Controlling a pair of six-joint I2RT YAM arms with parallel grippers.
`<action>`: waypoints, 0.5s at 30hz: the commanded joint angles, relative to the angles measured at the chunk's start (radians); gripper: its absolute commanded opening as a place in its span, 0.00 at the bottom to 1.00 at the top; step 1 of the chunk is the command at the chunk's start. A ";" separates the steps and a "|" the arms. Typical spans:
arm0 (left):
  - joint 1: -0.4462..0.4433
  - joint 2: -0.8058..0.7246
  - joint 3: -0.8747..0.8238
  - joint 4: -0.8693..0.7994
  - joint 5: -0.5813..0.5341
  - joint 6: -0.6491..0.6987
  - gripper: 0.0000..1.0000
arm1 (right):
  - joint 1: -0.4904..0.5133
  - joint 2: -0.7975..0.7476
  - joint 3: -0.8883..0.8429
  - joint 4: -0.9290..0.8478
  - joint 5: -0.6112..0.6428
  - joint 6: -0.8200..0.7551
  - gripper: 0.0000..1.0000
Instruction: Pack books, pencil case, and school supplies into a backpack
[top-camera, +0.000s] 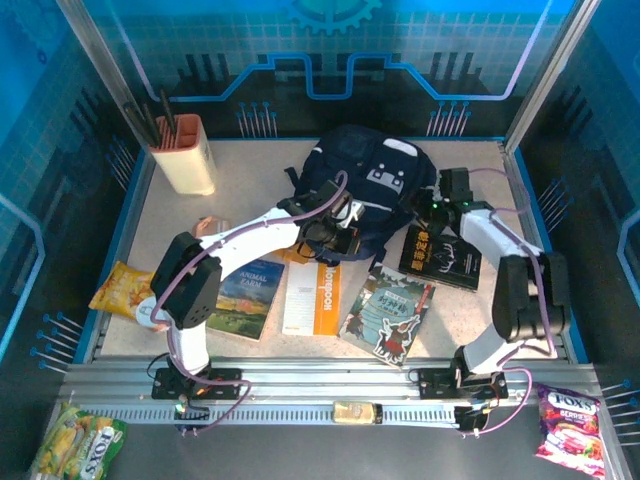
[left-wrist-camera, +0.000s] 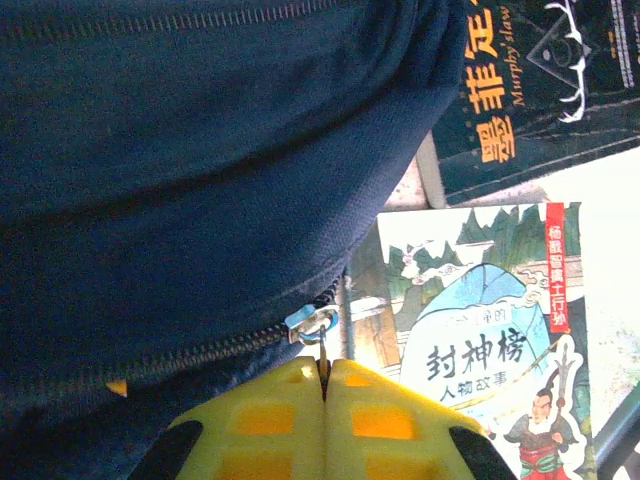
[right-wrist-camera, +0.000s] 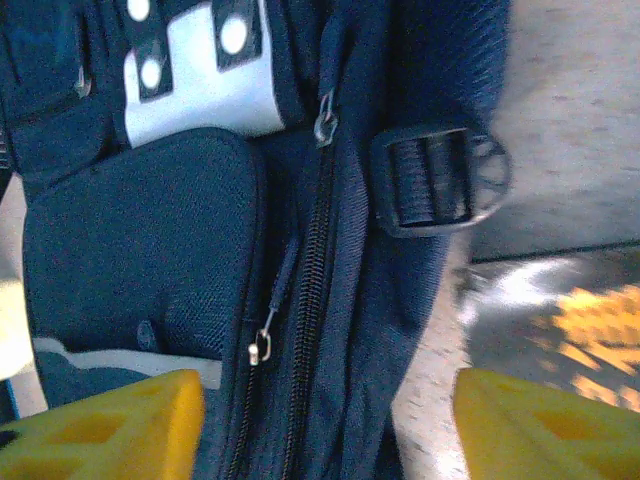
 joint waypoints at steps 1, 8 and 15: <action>-0.013 0.024 0.066 -0.023 0.074 0.000 0.00 | 0.001 -0.132 -0.075 0.018 -0.028 0.079 0.74; -0.025 0.079 0.118 -0.038 0.089 -0.010 0.00 | 0.153 -0.203 -0.283 0.182 -0.083 0.386 0.85; -0.025 0.079 0.114 -0.044 0.083 -0.013 0.00 | 0.233 -0.100 -0.284 0.298 -0.080 0.506 0.83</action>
